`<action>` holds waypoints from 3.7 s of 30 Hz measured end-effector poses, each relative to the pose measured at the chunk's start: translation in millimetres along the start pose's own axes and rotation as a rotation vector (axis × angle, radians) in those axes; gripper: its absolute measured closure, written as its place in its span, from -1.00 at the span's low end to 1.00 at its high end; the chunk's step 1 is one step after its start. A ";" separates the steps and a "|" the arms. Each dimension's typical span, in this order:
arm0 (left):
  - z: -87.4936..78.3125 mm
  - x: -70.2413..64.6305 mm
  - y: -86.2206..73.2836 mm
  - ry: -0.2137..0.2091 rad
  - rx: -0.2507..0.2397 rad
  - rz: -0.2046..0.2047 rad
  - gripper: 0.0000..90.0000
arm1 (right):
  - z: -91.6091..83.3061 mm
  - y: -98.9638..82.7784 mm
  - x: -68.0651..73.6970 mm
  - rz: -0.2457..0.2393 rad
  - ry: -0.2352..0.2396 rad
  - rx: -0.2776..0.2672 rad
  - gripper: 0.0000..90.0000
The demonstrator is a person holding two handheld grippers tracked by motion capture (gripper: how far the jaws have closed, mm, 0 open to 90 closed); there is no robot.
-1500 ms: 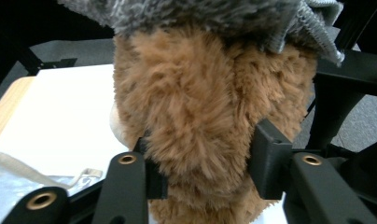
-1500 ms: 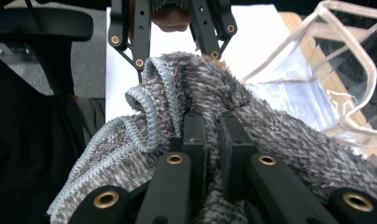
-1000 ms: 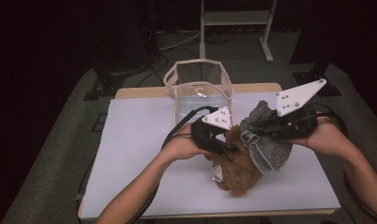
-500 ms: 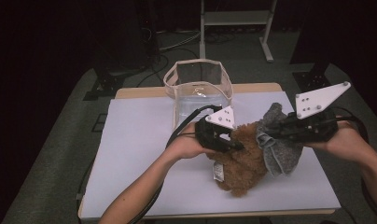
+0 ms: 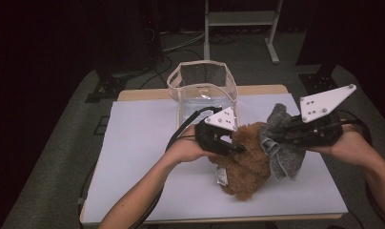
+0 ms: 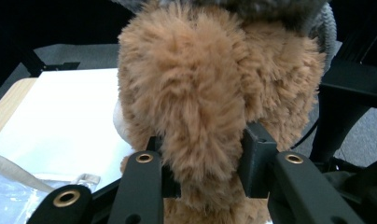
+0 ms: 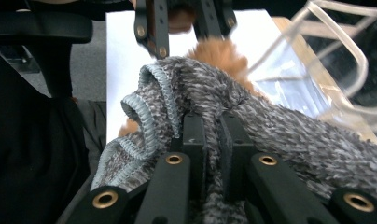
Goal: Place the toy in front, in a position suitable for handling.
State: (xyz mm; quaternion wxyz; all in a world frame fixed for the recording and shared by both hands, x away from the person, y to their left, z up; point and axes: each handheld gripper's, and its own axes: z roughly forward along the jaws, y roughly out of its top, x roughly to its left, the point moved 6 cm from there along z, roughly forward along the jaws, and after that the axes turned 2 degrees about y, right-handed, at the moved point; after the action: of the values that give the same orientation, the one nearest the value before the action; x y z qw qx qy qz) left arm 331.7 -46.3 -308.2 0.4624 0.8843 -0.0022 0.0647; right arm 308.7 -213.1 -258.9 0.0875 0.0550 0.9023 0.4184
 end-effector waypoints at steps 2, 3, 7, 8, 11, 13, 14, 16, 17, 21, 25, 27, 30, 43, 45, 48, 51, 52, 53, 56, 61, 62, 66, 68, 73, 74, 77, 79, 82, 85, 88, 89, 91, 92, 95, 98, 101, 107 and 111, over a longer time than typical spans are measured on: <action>0.0 -0.2 -2.5 -0.008 0.000 -0.010 0.37 | 5.0 -1.8 -0.9 0.000 -0.001 0.028 0.82; 0.0 -0.2 -2.5 -0.008 0.000 -0.010 0.32 | 5.0 -1.8 -0.9 0.000 -0.001 0.028 0.82; 1.6 -2.6 -9.6 -0.025 -0.001 -0.022 0.06 | 7.8 -13.0 -4.0 0.015 -0.013 0.058 0.83; 1.5 -3.2 -11.7 -0.029 -0.008 -0.030 0.00 | 7.6 -13.7 -4.3 0.020 -0.018 0.051 0.83; 2.7 -4.6 -27.4 -0.045 0.030 -0.029 -0.07 | 8.9 -14.1 -4.9 0.021 -0.023 0.044 0.83; 5.4 -6.2 -37.1 -0.059 0.059 -0.027 -0.09 | 8.7 -14.6 -5.4 0.027 -0.025 0.044 0.83; 8.2 -7.0 -43.4 -0.063 0.086 -0.024 -0.09 | 8.3 -15.3 -6.2 0.026 -0.027 0.041 0.83; 13.4 -7.6 -50.1 -0.070 0.107 -0.015 -0.11 | 8.3 -16.2 -6.9 0.034 -0.027 0.031 0.83; 13.4 -7.6 -50.1 -0.070 0.107 -0.015 -0.12 | 8.9 -16.2 -6.8 0.036 -0.024 0.024 0.83; 24.0 -7.0 -59.4 -0.069 0.134 -0.004 -0.15 | 10.4 -14.8 -6.9 0.031 -0.021 0.023 0.83; 33.4 -6.7 -66.4 -0.057 0.163 0.006 -0.02 | 10.8 -13.5 -6.5 0.029 -0.021 0.028 0.82; 35.0 -7.2 -67.6 -0.049 0.146 0.013 0.34 | 10.6 -13.5 -6.0 0.026 -0.020 0.031 0.82; 32.4 -6.2 -66.1 -0.040 0.136 0.006 0.66 | 8.9 -13.5 -6.8 0.026 -0.032 0.018 0.82; -19.5 2.4 -69.3 0.051 0.127 -0.017 0.73 | 19.7 23.9 -10.6 -0.017 -0.036 -0.067 0.81; -36.8 5.3 -75.7 0.076 0.142 -0.035 0.73 | 25.9 30.2 -9.4 -0.026 -0.024 -0.081 0.81; -47.7 6.2 -83.4 0.091 0.162 -0.056 0.71 | 34.7 35.6 -8.7 -0.031 -0.014 -0.083 0.81; -50.9 8.0 -95.1 0.104 0.180 -0.070 0.66 | 52.0 40.1 -9.5 -0.038 -0.005 -0.074 0.81; -49.2 7.4 -102.0 0.088 0.180 -0.084 0.58 | 63.3 39.4 -9.9 -0.049 -0.004 -0.047 0.81; -49.2 7.4 -102.0 0.088 0.180 -0.084 0.49 | 68.2 38.3 -9.8 -0.051 -0.005 -0.030 0.81; -52.6 5.1 -102.3 0.048 0.136 -0.116 0.08 | 75.0 35.8 -11.5 -0.042 0.003 -0.034 0.81; -47.1 1.8 -92.3 0.052 0.127 -0.109 -0.27 | 79.2 36.5 -16.7 -0.017 0.002 -0.066 0.81; -44.2 3.5 -92.1 0.058 0.129 -0.113 -0.30 | 81.2 38.1 -15.0 -0.023 0.007 -0.068 0.81; -33.4 8.9 -93.3 0.066 0.118 -0.133 -0.32 | 83.0 43.8 -10.4 -0.045 0.008 -0.066 0.81; -32.1 9.1 -92.8 0.070 0.110 -0.139 -0.11 | 83.5 44.2 -9.8 -0.048 0.009 -0.061 0.81; -35.7 14.4 -91.0 0.098 0.074 -0.159 0.35 | 76.5 39.4 -12.3 -0.040 -0.010 -0.060 0.80; -36.0 14.9 -90.8 0.099 0.067 -0.163 0.38 | 74.2 37.6 -13.0 -0.036 -0.017 -0.060 0.80; -33.0 14.5 -89.7 0.098 0.065 -0.163 0.41 | 68.1 30.0 -15.9 -0.015 -0.025 -0.060 0.80; -30.3 12.7 -87.8 0.091 0.067 -0.144 0.39 | 67.5 25.5 -17.5 -0.004 -0.025 -0.060 0.80; -30.2 11.2 -87.0 0.063 0.068 -0.133 0.29 | 67.6 24.6 -16.7 -0.002 -0.023 -0.061 0.80; -31.3 9.8 -86.6 0.040 0.059 -0.138 -0.11 | 67.9 26.0 -16.8 -0.004 -0.023 -0.059 0.80; -25.8 10.6 -86.7 0.051 0.072 -0.146 -0.34 | 70.3 29.6 -15.0 -0.012 -0.010 -0.067 0.80; -24.5 11.4 -86.9 0.057 0.076 -0.151 -0.37 | 71.4 31.7 -13.4 -0.015 0.000 -0.075 0.80; -23.1 12.3 -87.2 0.060 0.078 -0.154 -0.32 | 72.3 33.2 -12.3 -0.021 0.002 -0.077 0.80; -23.7 11.3 -87.5 0.067 0.079 -0.134 -0.13 | 75.1 36.3 -9.2 -0.041 0.002 -0.067 0.80; -27.7 12.3 -88.7 0.091 0.064 -0.137 0.24 | 74.0 35.1 -9.5 -0.043 -0.001 -0.057 0.80; -29.1 13.2 -88.7 0.089 0.049 -0.155 0.38 | 68.4 29.7 -11.9 -0.027 -0.013 -0.058 0.80; -26.9 12.7 -87.5 0.085 0.048 -0.152 0.40 | 63.4 21.5 -13.6 -0.011 -0.022 -0.053 0.80; -23.0 11.8 -85.1 0.082 0.050 -0.147 0.43 | 49.3 -0.2 -17.5 0.030 -0.046 -0.026 0.80; -22.4 11.8 -83.0 0.083 0.055 -0.143 0.46 | 45.4 -5.3 -18.4 0.032 -0.061 -0.003 0.79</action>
State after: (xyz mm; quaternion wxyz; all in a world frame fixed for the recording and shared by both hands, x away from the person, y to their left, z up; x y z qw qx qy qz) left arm 346.2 20.2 -362.0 0.4412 0.8911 0.0819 0.0679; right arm 335.8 -185.8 -289.7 0.1084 0.0822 0.8976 0.4194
